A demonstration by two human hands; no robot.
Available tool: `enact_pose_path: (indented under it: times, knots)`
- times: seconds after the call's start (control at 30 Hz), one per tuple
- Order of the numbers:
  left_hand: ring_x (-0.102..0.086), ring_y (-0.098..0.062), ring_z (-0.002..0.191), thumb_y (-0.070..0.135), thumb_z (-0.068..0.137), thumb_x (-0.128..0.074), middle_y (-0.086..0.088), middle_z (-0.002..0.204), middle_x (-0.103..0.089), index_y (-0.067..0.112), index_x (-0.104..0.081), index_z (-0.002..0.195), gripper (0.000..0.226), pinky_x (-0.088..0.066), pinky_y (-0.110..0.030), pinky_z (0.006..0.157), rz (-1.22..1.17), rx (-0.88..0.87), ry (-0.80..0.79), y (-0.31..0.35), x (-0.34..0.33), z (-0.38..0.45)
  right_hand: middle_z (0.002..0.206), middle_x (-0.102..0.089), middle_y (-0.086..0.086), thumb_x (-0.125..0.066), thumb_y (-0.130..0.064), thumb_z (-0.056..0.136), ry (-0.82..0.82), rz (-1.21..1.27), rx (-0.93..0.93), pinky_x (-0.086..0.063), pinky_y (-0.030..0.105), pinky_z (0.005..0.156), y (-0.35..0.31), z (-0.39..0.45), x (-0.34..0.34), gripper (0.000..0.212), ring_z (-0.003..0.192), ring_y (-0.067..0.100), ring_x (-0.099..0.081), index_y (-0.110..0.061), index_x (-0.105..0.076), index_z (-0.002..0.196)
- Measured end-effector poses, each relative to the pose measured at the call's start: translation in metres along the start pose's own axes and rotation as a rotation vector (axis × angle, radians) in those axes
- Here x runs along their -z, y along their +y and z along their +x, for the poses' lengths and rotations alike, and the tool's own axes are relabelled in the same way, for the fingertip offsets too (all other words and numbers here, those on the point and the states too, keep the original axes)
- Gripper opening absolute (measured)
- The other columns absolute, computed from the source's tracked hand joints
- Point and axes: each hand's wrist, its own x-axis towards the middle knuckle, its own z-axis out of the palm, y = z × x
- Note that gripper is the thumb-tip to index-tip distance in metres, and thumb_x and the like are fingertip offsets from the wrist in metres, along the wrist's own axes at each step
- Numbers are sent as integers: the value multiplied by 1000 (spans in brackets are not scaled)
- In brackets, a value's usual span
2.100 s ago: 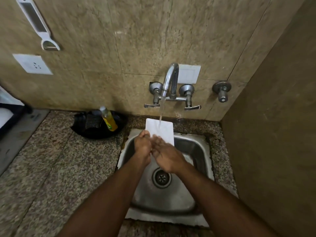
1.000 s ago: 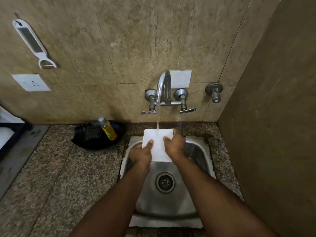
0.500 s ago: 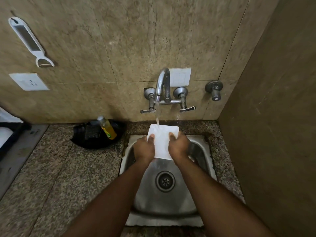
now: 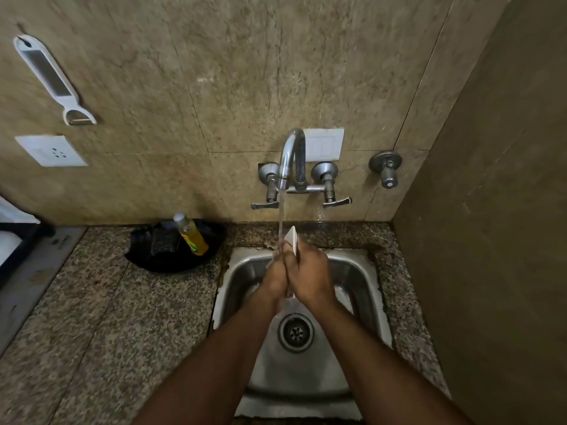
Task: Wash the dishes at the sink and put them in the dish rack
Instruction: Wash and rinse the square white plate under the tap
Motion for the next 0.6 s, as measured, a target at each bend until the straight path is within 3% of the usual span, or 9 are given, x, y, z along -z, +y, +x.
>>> enact_pose_path:
  times: [0.07,0.13,0.3,0.4,0.5,0.6]
  knots:
    - [-68,-28,109,50,107,-42,-15,113,-72,13,-69,127,49,-50,-43,103,-241,13,-93,11,-2,-11,124,-65,7,-36,-56,104,-4,-117,38,-55,36,87,-2,0,1,53,108,25,-65,-23,-50,143]
    - [-67,-26,107,57,103,-43,-13,113,-70,12,-70,121,55,-51,-41,102,-375,14,-146,21,2,-13,132,-54,9,-31,-58,103,-8,-194,99,-55,40,88,-3,-1,4,59,109,27,-62,-28,-37,153]
    - [-73,-33,105,68,102,-35,-20,119,-70,4,-77,112,77,-56,-46,98,-469,79,-265,42,7,-16,118,-38,2,-30,-57,101,41,-268,158,-55,39,78,-4,1,7,53,105,20,-51,-40,-35,151]
    - [-75,-38,100,53,105,-44,-26,115,-74,-5,-74,116,67,-51,-51,100,-351,34,-123,43,20,-11,118,-39,1,-35,-52,100,56,-307,176,-54,41,82,5,10,8,50,109,22,-46,-40,-45,147]
    - [-65,-47,120,50,98,-61,-29,131,-66,-3,-63,135,64,-44,-66,110,-285,-3,-5,42,34,-4,130,-41,2,-48,-51,97,37,-240,91,-49,42,99,20,21,7,53,120,24,-42,-40,-48,149]
    - [-69,-48,113,43,101,-61,-27,123,-71,0,-66,129,51,-49,-71,101,-226,-25,93,42,38,-6,150,-36,4,-68,-43,93,14,1,-93,-37,34,112,26,30,9,61,135,23,-38,-36,-48,151]
